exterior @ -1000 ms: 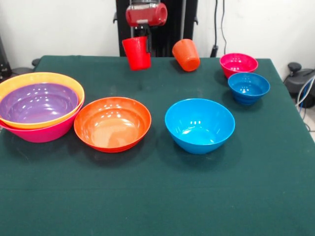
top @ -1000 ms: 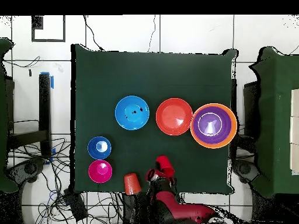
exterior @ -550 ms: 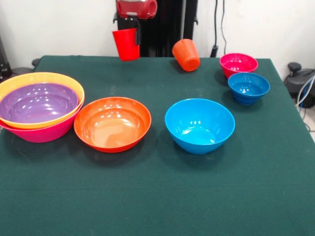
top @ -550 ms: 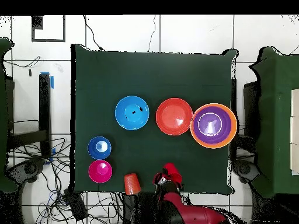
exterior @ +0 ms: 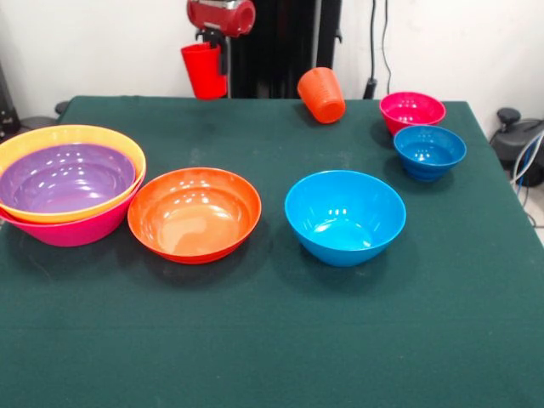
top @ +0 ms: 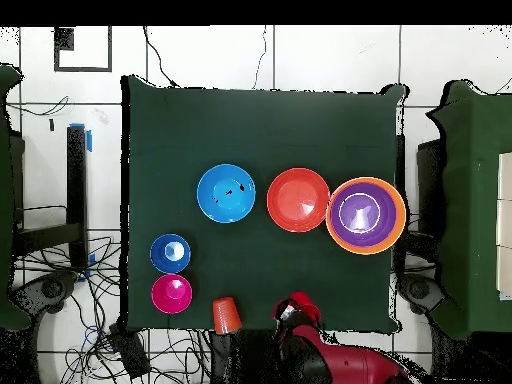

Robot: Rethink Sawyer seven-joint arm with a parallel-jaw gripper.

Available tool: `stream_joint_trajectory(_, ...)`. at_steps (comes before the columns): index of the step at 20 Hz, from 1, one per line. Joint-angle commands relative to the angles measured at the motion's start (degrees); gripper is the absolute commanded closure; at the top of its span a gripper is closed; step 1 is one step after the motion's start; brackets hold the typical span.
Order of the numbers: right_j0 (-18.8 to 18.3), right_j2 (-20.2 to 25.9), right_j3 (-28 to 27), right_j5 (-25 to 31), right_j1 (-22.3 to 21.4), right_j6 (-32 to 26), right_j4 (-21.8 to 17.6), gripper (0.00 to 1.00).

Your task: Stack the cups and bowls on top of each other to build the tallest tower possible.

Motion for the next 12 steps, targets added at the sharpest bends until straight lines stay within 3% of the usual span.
stream_joint_trajectory(1,-1.13,8.47,-10.2,9.98,4.9,-4.71,-2.72,1.0)
stream_joint_trajectory(7,-4.29,12.5,-15.05,13.51,8.05,-9.07,-7.95,1.0)
stream_joint_trajectory(12,-10.22,19.31,-20.89,16.71,14.2,-14.12,-14.51,1.0)
